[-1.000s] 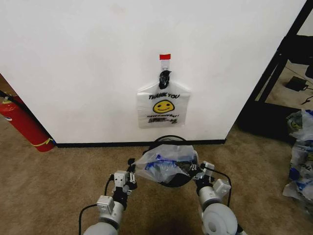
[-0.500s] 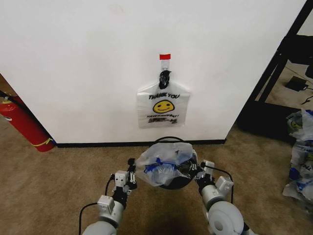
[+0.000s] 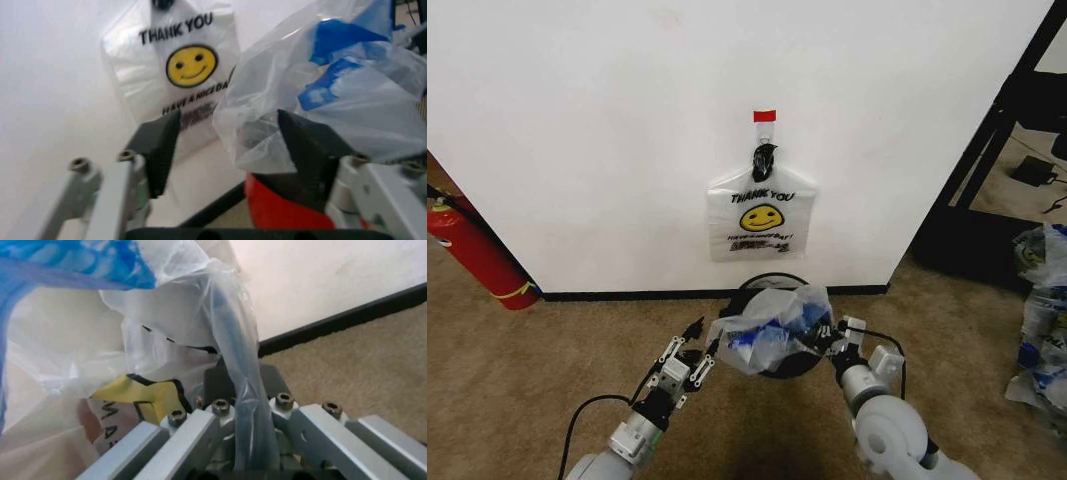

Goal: Pick up the garbage bag from the wall and place it over the trash bin.

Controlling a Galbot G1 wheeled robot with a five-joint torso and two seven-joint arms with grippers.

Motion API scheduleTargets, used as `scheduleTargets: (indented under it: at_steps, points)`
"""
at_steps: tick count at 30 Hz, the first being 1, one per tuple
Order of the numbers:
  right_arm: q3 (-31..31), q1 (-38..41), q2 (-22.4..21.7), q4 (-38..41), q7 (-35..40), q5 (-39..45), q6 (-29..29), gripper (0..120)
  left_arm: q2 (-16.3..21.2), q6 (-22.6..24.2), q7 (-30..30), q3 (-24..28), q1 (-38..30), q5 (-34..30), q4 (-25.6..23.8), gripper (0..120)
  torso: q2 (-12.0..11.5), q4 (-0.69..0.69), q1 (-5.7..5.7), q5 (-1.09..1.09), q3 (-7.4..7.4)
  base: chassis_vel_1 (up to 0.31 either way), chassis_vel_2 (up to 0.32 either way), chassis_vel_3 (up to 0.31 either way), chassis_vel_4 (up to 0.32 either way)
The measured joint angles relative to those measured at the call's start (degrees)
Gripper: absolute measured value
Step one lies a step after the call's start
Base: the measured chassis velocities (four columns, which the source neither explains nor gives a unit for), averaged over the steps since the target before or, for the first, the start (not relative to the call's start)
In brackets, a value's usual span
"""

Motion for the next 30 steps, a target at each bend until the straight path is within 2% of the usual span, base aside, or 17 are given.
scheduleTargets:
  at_steps: [3, 5, 9, 11, 13, 16, 18, 20, 24, 30]
  points:
    - [0.3, 0.0, -0.4, 0.1, 0.4, 0.0, -0.2, 0, 0.2, -0.7, 0.3, -0.4, 0.0, 1.6, -0.1, 68, 0.0, 0.0, 0.0, -0.01, 0.0, 0.0, 0.0, 0.0, 0.0]
    - [0.7, -0.1, -1.4, 0.4, 0.8, -0.1, -0.7, 0, 1.2, -2.6, 1.5, -1.4, 0.0, 4.2, -1.0, 80, 0.0, 0.0, 0.0, 0.01, 0.0, 0.0, 0.0, 0.0, 0.0]
    - [0.4, -1.0, -2.8, 1.2, 1.1, -1.7, -1.2, 0, 3.6, -5.3, 4.9, -2.0, -1.0, 4.9, -4.1, 94, 0.0, 0.0, 0.0, 0.02, 0.0, 0.0, 0.0, 0.0, 0.0]
    - [0.3, -1.0, -2.9, 1.2, 1.1, -1.9, -1.2, 0, 3.8, -5.5, 5.2, -2.0, -1.3, 4.9, -4.4, 96, 0.0, 0.0, 0.0, 0.02, 0.0, 0.0, 0.0, 0.0, 0.0]
    - [-1.0, -1.2, -3.9, 1.6, 1.0, -4.3, -1.7, 0, 5.0, -6.5, 9.3, -1.3, -4.3, 6.2, -5.8, 105, 0.0, -0.01, 0.0, 0.01, 0.0, 0.0, 0.0, 0.0, 0.0]
    - [-3.4, -0.2, -5.0, 0.9, 0.5, -9.0, -1.8, 0, 5.3, -8.7, 14.5, 0.5, -8.0, 10.8, -4.9, 110, 0.0, -0.01, 0.0, 0.01, 0.0, 0.0, 0.0, 0.0, 0.0]
    - [-3.6, 0.0, -5.1, 0.8, 0.5, -9.3, -1.9, 0, 5.2, -9.1, 15.0, 0.8, -8.4, 11.7, -4.6, 111, 0.0, -0.01, 0.0, 0.0, 0.0, 0.0, 0.0, 0.0, 0.0]
    - [-5.5, 1.2, -6.1, 0.4, -0.1, -10.5, -3.2, 0, 4.8, -12.2, 18.2, 2.2, -12.0, 18.1, -1.8, 113, 0.0, 0.0, 0.0, 0.0, 0.01, 0.0, 0.0, 0.0, 0.0]
    - [-6.9, 3.1, -7.4, 0.1, -1.5, -10.5, -5.4, 0, 5.1, -16.2, 20.5, 3.5, -17.2, 27.8, 1.1, 114, 0.0, 0.0, 0.0, 0.01, 0.01, 0.0, 0.0, 0.0, 0.0]
    - [-7.7, 5.1, -8.5, -0.7, -2.5, -10.5, -7.0, 0, 6.7, -17.0, 20.9, 4.4, -21.4, 31.7, 2.3, 110, 0.0, 0.0, 0.0, 0.01, 0.01, 0.0, 0.0, 0.0, 0.0]
